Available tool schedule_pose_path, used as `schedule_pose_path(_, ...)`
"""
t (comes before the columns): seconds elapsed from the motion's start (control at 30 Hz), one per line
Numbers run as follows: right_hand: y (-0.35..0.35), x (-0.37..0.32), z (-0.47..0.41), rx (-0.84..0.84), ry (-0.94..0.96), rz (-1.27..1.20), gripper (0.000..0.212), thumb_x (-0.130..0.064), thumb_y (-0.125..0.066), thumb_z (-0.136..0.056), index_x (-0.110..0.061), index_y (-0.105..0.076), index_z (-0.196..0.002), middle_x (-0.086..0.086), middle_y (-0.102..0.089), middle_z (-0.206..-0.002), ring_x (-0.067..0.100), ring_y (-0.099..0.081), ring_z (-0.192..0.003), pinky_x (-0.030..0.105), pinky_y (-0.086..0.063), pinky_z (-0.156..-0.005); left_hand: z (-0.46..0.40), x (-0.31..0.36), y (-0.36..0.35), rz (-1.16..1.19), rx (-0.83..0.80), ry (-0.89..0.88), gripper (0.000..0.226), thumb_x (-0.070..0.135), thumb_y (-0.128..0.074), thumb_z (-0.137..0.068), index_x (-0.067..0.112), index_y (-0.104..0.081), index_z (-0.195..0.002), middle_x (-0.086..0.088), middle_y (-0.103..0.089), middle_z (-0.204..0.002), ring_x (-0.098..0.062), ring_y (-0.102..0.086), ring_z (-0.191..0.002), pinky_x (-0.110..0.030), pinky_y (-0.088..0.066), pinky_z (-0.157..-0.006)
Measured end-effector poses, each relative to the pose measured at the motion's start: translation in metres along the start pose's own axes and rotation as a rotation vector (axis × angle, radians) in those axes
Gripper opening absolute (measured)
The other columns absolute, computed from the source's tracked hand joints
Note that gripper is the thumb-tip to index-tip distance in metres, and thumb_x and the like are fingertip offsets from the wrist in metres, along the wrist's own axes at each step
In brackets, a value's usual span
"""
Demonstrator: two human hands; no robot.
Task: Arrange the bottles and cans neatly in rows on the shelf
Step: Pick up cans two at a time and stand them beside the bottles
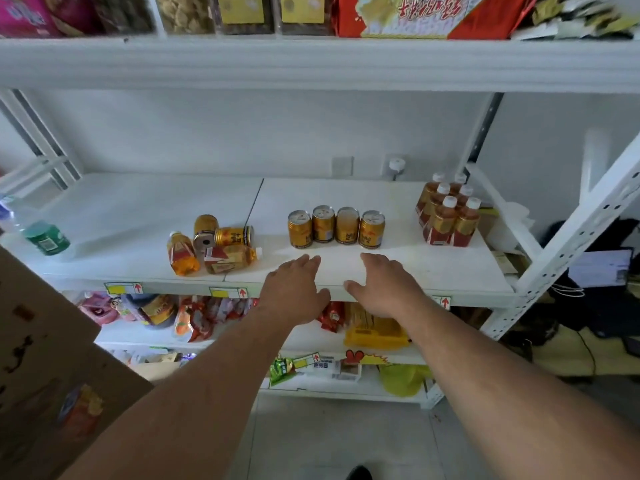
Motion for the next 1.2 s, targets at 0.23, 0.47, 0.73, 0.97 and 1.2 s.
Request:
schedule_pose_path(0.23,0.010,0.019,-0.052,0.040,-0.031,-0.064,0.074,-0.061,-0.055,-0.092,-0.017,-0.037,-0.148,0.010,-0.045,-0.151,0.033,-0.046,-0.132,0.048,-0.044,-0.103,-0.047,0.006,0.009,-0.027,0.021,-0.014,0.074,0.051,-0.052,-0.091,0.022,-0.026,-0.155,0.001,-0.029,-0.160,-0.025,-0.034,-0.141,-0.044,-0.035,-0.109)
schedule_pose_path(0.47,0.019,0.042,-0.093,0.070,-0.061,-0.089,0.075,-0.063,-0.059,-0.089,-0.017,-0.037,-0.143,0.010,-0.048,-0.146,0.033,-0.048,-0.128,0.045,-0.046,-0.099,-0.088,0.019,0.005,-0.002,-0.011,-0.023,0.076,0.052,-0.053,-0.091,0.024,-0.023,-0.156,0.002,-0.028,-0.161,-0.025,-0.033,-0.142,-0.045,-0.034,-0.109)
schedule_pose_path(0.73,0.014,0.062,-0.129,0.094,-0.130,-0.157,0.083,-0.064,-0.068,-0.082,-0.017,-0.038,-0.144,0.008,-0.050,-0.142,0.031,-0.051,-0.125,0.044,-0.048,-0.097,-0.144,0.021,0.006,0.014,-0.032,-0.051,0.081,0.055,-0.061,-0.087,0.022,-0.027,-0.152,0.000,-0.040,-0.152,-0.025,-0.040,-0.137,-0.041,-0.038,-0.104)
schedule_pose_path(0.97,0.013,0.079,-0.162,0.163,-0.234,-0.251,0.085,-0.063,-0.076,-0.069,-0.020,-0.043,-0.135,0.006,-0.058,-0.128,0.027,-0.058,-0.112,0.043,-0.053,-0.091,-0.203,0.017,0.008,0.121,-0.001,-0.113,0.069,0.052,-0.071,-0.075,0.029,-0.044,-0.134,0.004,-0.054,-0.132,-0.023,-0.053,-0.125,-0.042,-0.043,-0.098)
schedule_pose_path(1.2,0.003,0.093,-0.193,0.144,-0.311,-0.352,0.105,-0.054,-0.083,-0.070,-0.014,-0.030,-0.152,0.012,-0.046,-0.148,0.033,-0.048,-0.132,0.042,-0.044,-0.104,-0.251,0.013,-0.003,0.103,-0.066,-0.165,0.102,0.059,-0.073,-0.072,0.023,-0.026,-0.154,0.001,-0.036,-0.157,-0.022,-0.034,-0.142,-0.040,-0.034,-0.112)
Point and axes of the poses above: each hand's wrist, its own z-axis away from the middle knuckle, its own y-axis out of the back of the hand, x = y × z, the point moved 7 cm from there along -z, towards the middle knuckle
